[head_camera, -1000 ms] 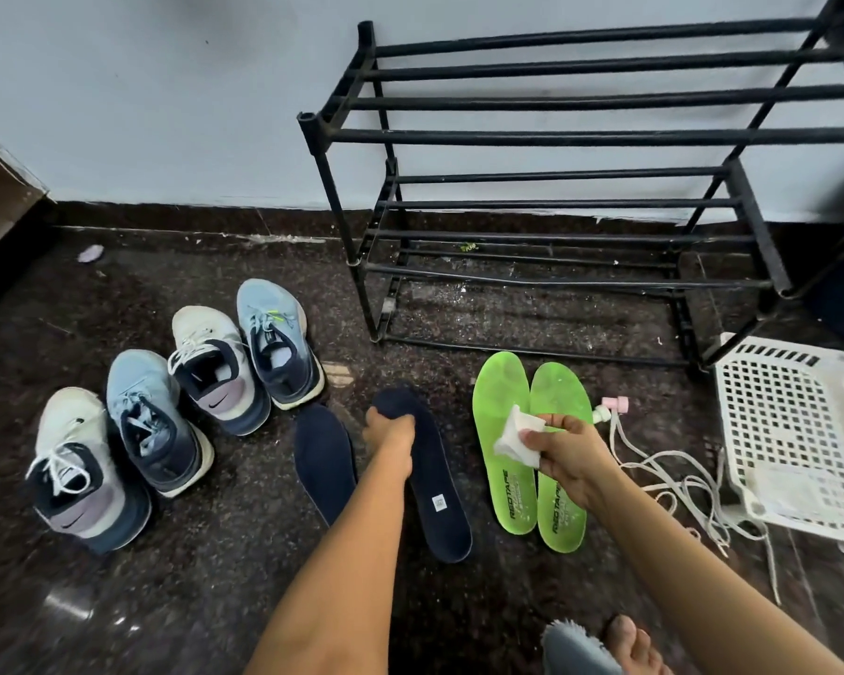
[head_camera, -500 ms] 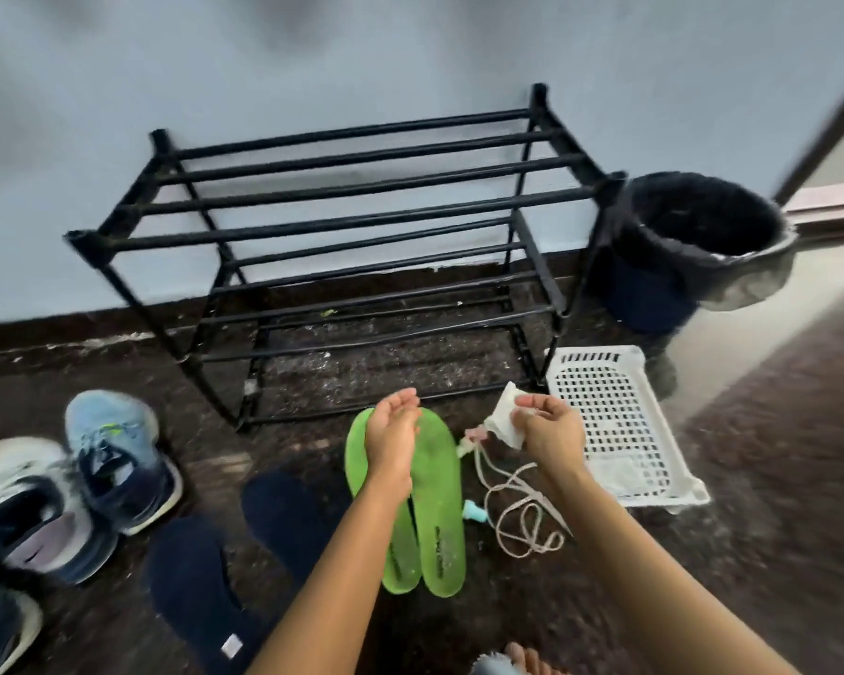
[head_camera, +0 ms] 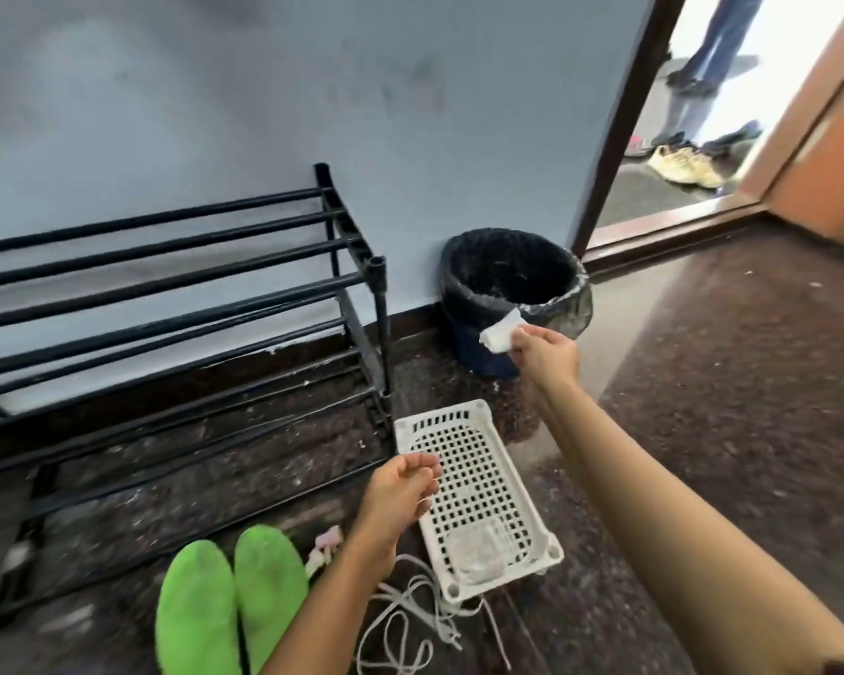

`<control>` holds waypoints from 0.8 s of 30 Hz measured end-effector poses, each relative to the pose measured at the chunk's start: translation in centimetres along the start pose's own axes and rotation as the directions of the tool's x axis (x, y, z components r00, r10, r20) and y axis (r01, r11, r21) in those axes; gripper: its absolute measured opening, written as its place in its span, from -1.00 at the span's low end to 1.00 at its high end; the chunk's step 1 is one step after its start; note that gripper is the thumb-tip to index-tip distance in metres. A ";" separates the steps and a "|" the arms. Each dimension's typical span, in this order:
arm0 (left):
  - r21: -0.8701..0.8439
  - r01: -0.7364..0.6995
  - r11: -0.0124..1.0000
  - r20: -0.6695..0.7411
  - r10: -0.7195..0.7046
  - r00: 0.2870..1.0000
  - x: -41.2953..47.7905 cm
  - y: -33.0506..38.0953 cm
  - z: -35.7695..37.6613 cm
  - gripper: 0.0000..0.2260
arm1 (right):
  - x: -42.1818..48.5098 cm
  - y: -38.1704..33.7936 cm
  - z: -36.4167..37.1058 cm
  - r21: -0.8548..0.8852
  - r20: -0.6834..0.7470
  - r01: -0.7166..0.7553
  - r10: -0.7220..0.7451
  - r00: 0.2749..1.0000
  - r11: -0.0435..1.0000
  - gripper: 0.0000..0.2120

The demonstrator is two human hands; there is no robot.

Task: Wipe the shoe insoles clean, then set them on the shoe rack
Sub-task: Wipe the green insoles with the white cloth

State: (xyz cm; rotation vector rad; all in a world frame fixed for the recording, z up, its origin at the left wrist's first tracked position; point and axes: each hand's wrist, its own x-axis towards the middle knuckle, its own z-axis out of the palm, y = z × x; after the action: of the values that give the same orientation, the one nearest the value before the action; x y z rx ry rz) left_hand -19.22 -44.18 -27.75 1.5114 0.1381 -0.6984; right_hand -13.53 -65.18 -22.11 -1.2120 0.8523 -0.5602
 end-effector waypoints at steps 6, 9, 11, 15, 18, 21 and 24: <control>0.010 -0.041 0.999 0.023 0.041 0.999 1.6 1.7 2.4 -0.82 | 7.5 -5.3 2.6 0.341 0.108 -0.098 0.064 0.992 0.935 -0.77; 0.005 -0.042 0.999 0.039 0.042 0.998 2.0 2.0 2.7 -0.84 | 10.0 -5.6 2.9 0.343 0.147 -0.177 0.133 0.980 0.923 -0.65; 0.005 -0.030 1.000 0.040 0.030 0.999 2.3 1.8 2.7 -0.84 | 11.6 -4.7 2.5 0.373 0.141 -0.249 0.211 0.967 0.894 -0.61; 0.008 -0.003 1.000 0.016 0.002 1.000 2.6 0.8 2.1 -0.85 | 13.5 -2.2 0.7 0.357 0.094 -0.287 0.272 0.958 0.889 -0.64; 0.011 0.022 1.000 0.000 -0.022 1.000 2.6 0.0 1.6 -0.84 | 13.2 -0.9 -0.9 0.335 0.094 -0.276 0.259 0.961 0.901 -0.71; 0.007 0.040 0.999 -0.009 -0.040 0.999 2.3 -0.5 1.5 -0.84 | 11.2 -0.1 -1.9 0.252 0.115 -0.247 0.225 0.968 0.936 -0.80; -0.003 0.043 0.999 -0.019 -0.043 0.999 2.1 -0.6 1.3 -0.84 | 7.9 1.4 -2.2 0.136 0.153 -0.146 0.125 0.980 0.980 -0.80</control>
State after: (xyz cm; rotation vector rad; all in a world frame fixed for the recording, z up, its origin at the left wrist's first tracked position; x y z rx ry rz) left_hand -18.27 -46.09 -29.25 1.5169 0.1862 -0.7183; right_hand -10.86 -72.10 -25.79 -1.0379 0.7515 -0.4122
